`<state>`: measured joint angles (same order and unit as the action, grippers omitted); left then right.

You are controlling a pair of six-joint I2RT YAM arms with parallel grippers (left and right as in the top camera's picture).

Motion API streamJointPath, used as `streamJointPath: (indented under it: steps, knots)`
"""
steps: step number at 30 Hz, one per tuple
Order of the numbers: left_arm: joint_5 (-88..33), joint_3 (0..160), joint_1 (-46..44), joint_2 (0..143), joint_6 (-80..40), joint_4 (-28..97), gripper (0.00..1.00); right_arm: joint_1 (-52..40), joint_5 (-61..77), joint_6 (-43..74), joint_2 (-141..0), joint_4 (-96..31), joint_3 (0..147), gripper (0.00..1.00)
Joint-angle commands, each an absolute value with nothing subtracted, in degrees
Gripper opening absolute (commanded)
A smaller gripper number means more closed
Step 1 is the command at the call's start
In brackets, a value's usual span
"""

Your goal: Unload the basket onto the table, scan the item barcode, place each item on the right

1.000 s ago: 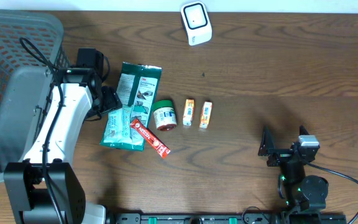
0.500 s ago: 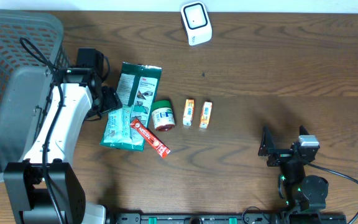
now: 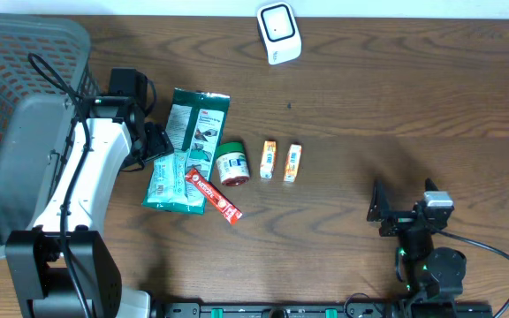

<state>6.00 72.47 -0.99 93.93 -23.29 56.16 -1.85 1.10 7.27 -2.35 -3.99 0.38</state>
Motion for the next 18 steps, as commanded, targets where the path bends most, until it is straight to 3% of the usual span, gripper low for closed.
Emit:
streamJointPath:
  steps: [1, 10, 18]
  knots:
    - [6.7, 73.17, -0.71, 92.58, -23.16, 56.25, 0.92, -2.24, 0.91, 8.12, -3.66, -4.16, 0.82, 0.99]
    - [6.7, 73.19, -0.71, 92.58, -23.16, 56.25, 0.92, -2.24, -1.96, 9.37, -10.55, -13.08, 20.91, 0.99]
    - [6.7, 73.19, -0.71, 92.58, -23.16, 56.23, 0.92, -2.24, 0.84, 9.8, -34.5, -38.46, 56.03, 0.99]
